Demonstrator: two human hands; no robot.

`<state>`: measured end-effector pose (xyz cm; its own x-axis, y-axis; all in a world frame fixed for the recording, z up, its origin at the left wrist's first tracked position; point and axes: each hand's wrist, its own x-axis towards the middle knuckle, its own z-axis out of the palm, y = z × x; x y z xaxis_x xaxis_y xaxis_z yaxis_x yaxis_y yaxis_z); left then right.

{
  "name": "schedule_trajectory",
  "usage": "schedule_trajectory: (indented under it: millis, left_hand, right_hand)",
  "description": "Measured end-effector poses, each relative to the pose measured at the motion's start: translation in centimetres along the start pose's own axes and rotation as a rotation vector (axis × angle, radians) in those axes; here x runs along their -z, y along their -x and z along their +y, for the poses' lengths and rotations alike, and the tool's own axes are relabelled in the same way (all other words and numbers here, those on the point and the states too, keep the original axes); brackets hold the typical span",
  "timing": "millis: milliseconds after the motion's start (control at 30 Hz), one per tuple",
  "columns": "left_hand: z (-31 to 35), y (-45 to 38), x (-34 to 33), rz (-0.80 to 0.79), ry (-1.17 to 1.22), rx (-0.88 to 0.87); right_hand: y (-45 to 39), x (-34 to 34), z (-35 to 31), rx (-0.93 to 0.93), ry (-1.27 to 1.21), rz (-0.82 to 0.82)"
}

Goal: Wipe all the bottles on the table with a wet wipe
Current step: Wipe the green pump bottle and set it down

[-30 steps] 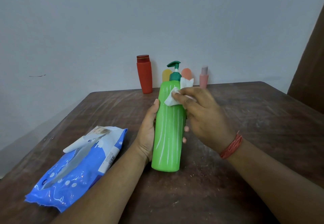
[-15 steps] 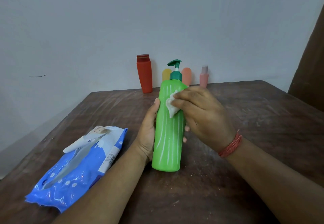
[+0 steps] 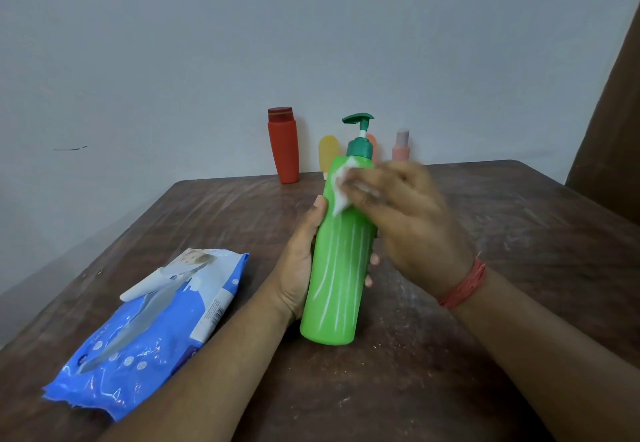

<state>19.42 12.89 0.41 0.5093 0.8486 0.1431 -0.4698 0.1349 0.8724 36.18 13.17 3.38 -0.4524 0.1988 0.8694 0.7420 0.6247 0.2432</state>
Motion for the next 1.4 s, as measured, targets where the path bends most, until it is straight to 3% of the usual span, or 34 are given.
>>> schedule_trajectory:
  millis: [67, 167, 300, 433, 567, 700, 800, 933, 1067, 1200, 1300, 1400]
  left_hand:
    - [0.0, 0.0, -0.2, 0.019, -0.013, -0.003]
    - [0.1, 0.1, -0.5, 0.015, -0.077, -0.010]
    - [0.1, 0.1, -0.7, 0.024, -0.112, -0.018]
    - [0.0, -0.1, -0.6, 0.003, -0.159, -0.028]
    - [0.0, 0.0, -0.6, 0.039, -0.085, -0.018]
    - [-0.1, -0.2, -0.3, 0.025, -0.135, -0.042]
    - [-0.2, -0.1, -0.2, 0.044, -0.095, -0.041]
    - [0.0, -0.1, 0.1, 0.042, -0.088, -0.048]
    - [0.0, -0.1, 0.4, 0.030, -0.022, -0.038]
    - [0.1, 0.1, 0.5, 0.029, 0.082, -0.022]
    - [0.3, 0.2, 0.6, 0.023, 0.141, -0.004]
    - [0.3, 0.0, 1.0, -0.012, 0.176, 0.045]
  right_hand:
    - [-0.2, 0.1, 0.0, 0.052, 0.031, -0.018]
    - [-1.1, -0.1, 0.6, -0.125, 0.089, 0.063]
    - [-0.7, 0.5, 0.0, 0.033, 0.019, 0.037]
    - [-1.0, 0.3, 0.6, -0.108, 0.039, 0.091]
    - [-0.3, 0.3, -0.2, 0.029, -0.045, 0.010]
    - [-0.8, 0.2, 0.1, -0.150, -0.035, 0.011]
    - [-0.1, 0.3, -0.5, -0.001, -0.107, -0.005]
    - [-0.1, -0.2, 0.3, -0.193, -0.016, -0.024]
    - [0.8, -0.3, 0.3, -0.060, -0.112, -0.042]
    - [0.6, -1.4, 0.3, -0.264, -0.141, -0.070]
    - [1.0, -1.3, 0.1, -0.214, -0.182, -0.093]
    - [0.9, -1.7, 0.8, -0.285, -0.147, 0.012]
